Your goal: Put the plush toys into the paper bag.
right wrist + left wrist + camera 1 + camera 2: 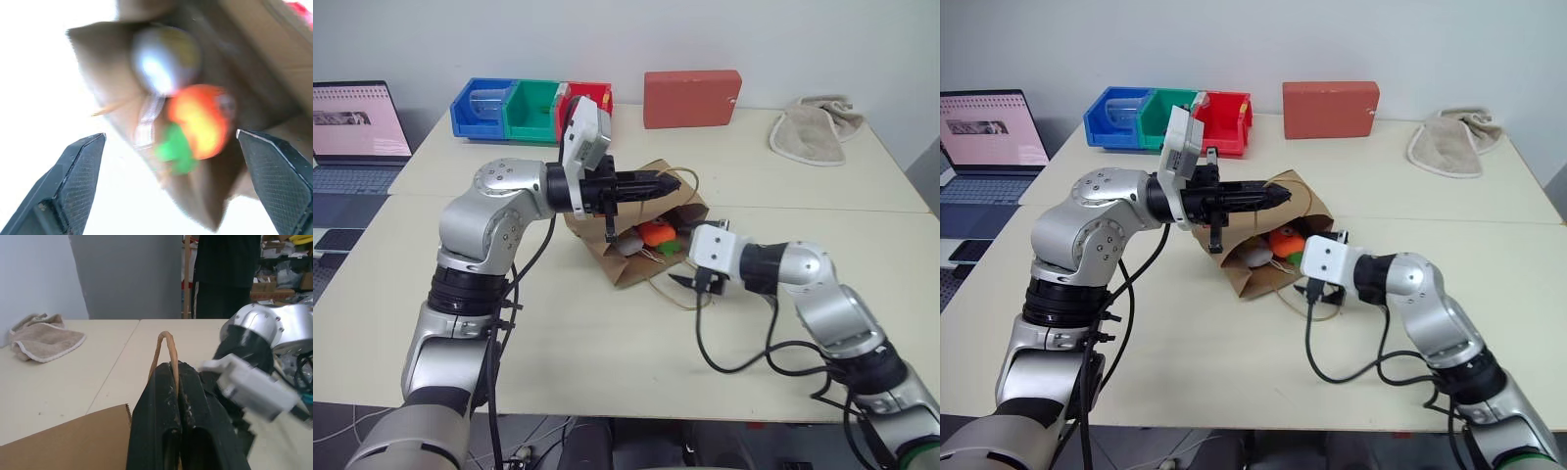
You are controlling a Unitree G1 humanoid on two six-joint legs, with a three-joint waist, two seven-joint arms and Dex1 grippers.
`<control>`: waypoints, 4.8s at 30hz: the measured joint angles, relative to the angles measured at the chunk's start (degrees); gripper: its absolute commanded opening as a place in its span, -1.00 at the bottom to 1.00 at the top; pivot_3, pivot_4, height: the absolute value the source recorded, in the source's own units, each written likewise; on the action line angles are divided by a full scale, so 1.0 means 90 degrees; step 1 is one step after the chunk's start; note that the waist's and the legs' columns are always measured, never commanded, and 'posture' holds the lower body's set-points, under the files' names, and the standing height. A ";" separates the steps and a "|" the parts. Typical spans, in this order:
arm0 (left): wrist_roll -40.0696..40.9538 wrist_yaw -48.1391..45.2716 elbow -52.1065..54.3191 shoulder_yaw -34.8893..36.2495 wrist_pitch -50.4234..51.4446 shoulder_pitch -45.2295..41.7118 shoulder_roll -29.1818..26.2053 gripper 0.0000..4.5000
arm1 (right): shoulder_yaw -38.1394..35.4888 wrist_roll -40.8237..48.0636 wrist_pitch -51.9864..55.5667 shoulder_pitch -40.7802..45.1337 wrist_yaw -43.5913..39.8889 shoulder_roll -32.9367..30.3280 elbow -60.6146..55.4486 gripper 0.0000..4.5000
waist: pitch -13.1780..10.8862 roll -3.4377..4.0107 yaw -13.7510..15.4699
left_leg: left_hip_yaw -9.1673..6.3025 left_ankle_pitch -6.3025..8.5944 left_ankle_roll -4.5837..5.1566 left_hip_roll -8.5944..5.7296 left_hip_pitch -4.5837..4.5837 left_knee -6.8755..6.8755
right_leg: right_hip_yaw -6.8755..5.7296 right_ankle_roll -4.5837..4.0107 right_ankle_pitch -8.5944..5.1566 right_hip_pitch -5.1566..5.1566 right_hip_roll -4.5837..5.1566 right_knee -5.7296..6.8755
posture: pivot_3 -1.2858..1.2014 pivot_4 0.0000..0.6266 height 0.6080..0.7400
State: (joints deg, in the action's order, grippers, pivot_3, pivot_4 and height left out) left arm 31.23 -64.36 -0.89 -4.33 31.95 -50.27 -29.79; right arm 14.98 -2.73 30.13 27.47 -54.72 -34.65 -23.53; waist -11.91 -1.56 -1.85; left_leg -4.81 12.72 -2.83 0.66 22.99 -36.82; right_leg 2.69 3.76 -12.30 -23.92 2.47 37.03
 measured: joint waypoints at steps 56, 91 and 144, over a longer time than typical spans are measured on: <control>-0.0597 -0.0061 -0.2138 0.0139 -0.0497 -0.1523 0.0318 -1.00 | -0.2871 0.4701 0.5329 0.2363 0.0863 -0.1357 0.1722 -0.97 | -0.0006 0.0010 -0.0003 | 0.0003 0.0002 0.0003 0.0003 0.0014 0.0006 | 0.0000 -0.0003 0.0000 -0.0012 -0.0004 -0.0011 | 0.03 -0.52 1.00; 0.0700 0.0672 0.1975 0.1367 0.1423 0.2439 -0.0958 0.98 | -0.3514 0.5283 0.2366 0.0265 -0.1029 -0.2736 0.0066 1.00 | -0.0015 0.0034 -0.0035 | 0.0009 0.0001 0.0002 0.0009 0.0013 -0.0015 | 0.0005 -0.0008 -0.0001 -0.0010 -0.0003 -0.0005 | 0.03 -0.52 1.00; -0.0941 0.2178 0.0827 -0.0113 -0.0821 0.2573 0.0847 -0.99 | -0.3047 0.5282 0.1408 -0.0616 -0.0550 -0.2930 -0.0883 1.00 | -0.0013 0.0030 0.0020 | 0.0016 0.0001 0.0005 0.0008 -0.0001 -0.0005 | 0.0009 -0.0005 0.0002 0.0004 -0.0004 -0.0011 | 0.03 -0.52 1.00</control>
State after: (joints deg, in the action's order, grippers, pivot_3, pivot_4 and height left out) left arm 22.76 -44.75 6.55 -5.34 24.56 -27.11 -22.17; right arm -12.44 44.80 42.80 21.92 -59.67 -61.02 -31.47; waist -12.02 -1.29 -1.67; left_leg -4.67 12.74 -2.78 0.73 22.98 -36.87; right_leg 2.77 3.71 -12.29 -23.88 2.43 36.93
